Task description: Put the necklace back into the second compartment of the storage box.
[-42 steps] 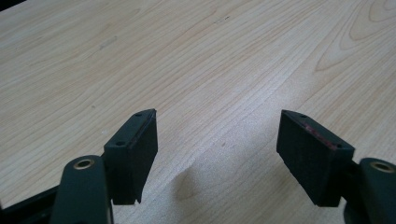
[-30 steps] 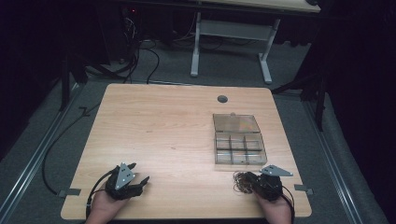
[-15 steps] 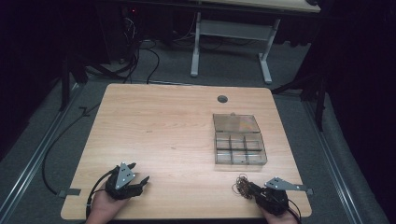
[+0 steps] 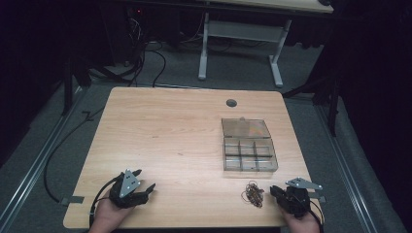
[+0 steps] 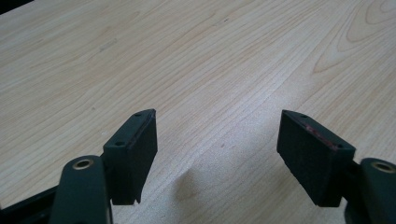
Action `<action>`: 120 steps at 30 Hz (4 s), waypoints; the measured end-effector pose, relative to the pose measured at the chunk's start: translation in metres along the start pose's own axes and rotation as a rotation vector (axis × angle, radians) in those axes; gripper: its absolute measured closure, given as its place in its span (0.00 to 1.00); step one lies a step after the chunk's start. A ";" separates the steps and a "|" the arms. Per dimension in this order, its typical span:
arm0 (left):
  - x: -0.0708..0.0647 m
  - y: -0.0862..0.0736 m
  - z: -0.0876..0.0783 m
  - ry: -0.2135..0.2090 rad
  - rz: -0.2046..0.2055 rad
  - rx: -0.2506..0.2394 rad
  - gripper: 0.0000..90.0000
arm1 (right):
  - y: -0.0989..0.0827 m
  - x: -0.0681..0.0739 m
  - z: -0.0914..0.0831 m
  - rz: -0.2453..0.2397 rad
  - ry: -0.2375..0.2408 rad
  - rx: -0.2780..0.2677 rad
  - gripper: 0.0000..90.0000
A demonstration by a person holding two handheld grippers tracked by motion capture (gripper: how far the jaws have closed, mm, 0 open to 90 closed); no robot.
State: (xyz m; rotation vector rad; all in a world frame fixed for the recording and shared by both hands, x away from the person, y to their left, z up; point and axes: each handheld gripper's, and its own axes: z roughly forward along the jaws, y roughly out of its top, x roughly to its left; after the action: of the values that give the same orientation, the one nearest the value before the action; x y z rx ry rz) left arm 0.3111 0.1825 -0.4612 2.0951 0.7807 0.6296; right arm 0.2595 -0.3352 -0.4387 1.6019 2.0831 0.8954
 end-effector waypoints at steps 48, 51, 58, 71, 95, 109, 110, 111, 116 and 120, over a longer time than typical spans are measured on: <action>0.002 -0.001 -0.002 -0.047 0.002 -0.016 0.33 | 0.063 0.013 0.015 -0.097 -0.033 0.640 0.72; 0.002 -0.001 -0.002 -0.048 0.002 -0.016 0.33 | 0.066 0.015 0.014 -0.104 -0.019 0.653 0.67; 0.002 -0.001 -0.001 -0.053 -0.001 -0.013 0.33 | 0.075 0.024 0.014 -0.131 0.032 0.680 0.43; 0.002 -0.001 -0.002 -0.057 -0.003 -0.019 0.33 | 0.080 0.052 0.041 -0.231 0.074 0.672 0.24; 0.003 -0.001 -0.002 -0.063 -0.003 -0.016 0.33 | 0.082 0.064 0.048 -0.334 0.042 0.707 0.79; 0.003 -0.001 -0.001 -0.063 -0.003 -0.016 0.33 | 0.084 0.063 0.049 -0.329 0.047 0.707 0.81; 0.003 -0.001 -0.001 -0.063 -0.003 -0.015 0.33 | 0.084 0.063 0.049 -0.330 0.044 0.710 0.81; 0.003 -0.001 -0.001 -0.063 -0.003 -0.015 0.33 | 0.084 0.063 0.048 -0.331 0.045 0.711 0.81; 0.003 -0.001 -0.001 -0.064 -0.004 -0.015 0.33 | 0.089 0.061 0.044 -0.318 0.048 0.703 0.82; 0.003 -0.001 -0.001 -0.065 -0.004 -0.016 0.33 | 0.093 0.059 0.039 -0.311 0.050 0.694 0.82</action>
State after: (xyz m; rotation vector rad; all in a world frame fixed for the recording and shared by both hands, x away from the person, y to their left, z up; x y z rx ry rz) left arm 0.3119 0.1857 -0.4607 2.0880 0.7413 0.5609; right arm 0.3344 -0.2546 -0.3990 1.4659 2.7617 0.0958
